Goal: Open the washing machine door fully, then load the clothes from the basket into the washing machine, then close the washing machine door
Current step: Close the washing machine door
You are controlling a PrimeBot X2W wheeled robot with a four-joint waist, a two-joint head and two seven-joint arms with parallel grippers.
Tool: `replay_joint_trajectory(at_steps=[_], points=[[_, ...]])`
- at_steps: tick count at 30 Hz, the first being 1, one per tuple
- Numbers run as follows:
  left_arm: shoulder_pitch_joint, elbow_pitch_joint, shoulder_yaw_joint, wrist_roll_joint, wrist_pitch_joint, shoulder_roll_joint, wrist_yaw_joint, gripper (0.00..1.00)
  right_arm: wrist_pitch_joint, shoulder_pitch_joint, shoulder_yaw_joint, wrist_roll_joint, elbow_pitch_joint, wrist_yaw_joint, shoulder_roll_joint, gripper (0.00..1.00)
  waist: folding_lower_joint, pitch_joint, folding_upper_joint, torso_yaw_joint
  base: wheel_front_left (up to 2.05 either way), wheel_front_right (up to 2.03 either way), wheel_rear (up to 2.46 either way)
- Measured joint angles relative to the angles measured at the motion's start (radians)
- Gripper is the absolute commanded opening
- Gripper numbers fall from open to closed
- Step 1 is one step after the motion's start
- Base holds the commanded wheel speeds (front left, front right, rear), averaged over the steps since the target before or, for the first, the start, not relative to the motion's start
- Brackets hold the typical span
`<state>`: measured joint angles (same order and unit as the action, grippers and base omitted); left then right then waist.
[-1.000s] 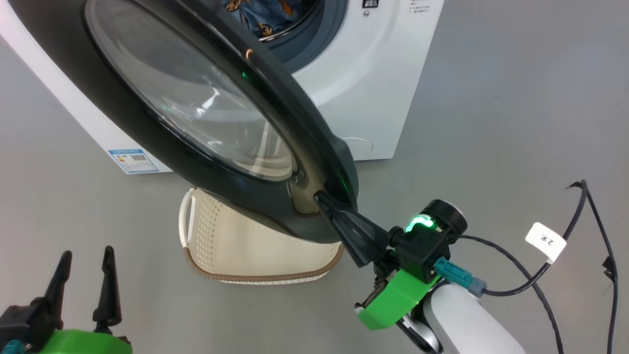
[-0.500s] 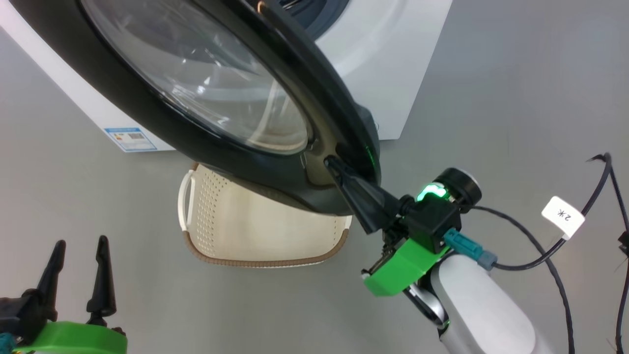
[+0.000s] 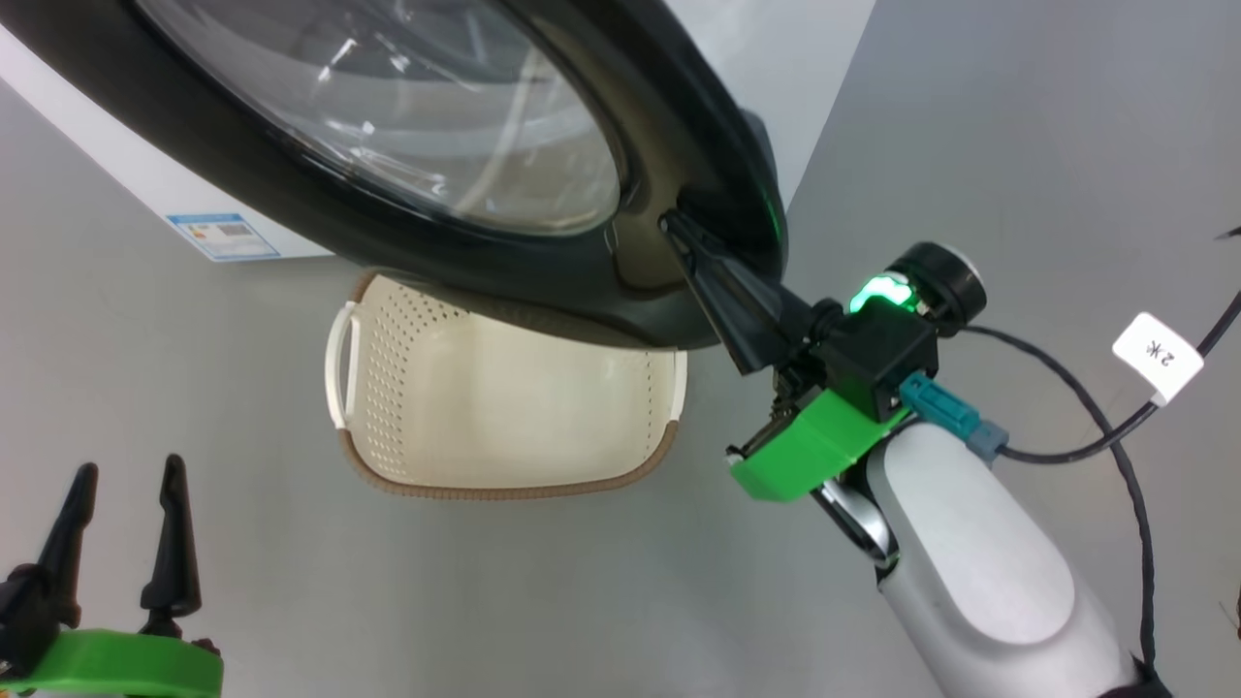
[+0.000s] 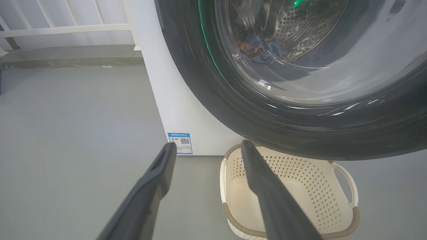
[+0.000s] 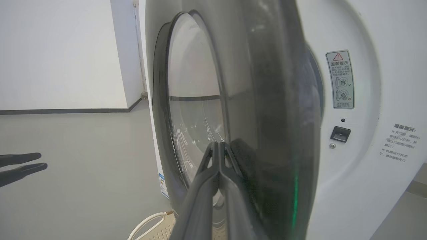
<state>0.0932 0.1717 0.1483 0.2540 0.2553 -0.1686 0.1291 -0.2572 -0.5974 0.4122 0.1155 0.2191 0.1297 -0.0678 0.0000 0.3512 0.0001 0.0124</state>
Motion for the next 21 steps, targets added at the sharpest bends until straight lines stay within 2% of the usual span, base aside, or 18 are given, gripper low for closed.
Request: replay_joint_trajectory(at_steps=[21], points=[[0.018, -0.025, 0.01, 0.016, 0.0, -0.031, 0.0, 1.0, 0.0, -0.158, -0.025, -0.002, 0.065, 0.001, -0.011, 0.0, 0.0, 0.079, 0.0, -0.016, 0.0, 0.0, 0.0]])
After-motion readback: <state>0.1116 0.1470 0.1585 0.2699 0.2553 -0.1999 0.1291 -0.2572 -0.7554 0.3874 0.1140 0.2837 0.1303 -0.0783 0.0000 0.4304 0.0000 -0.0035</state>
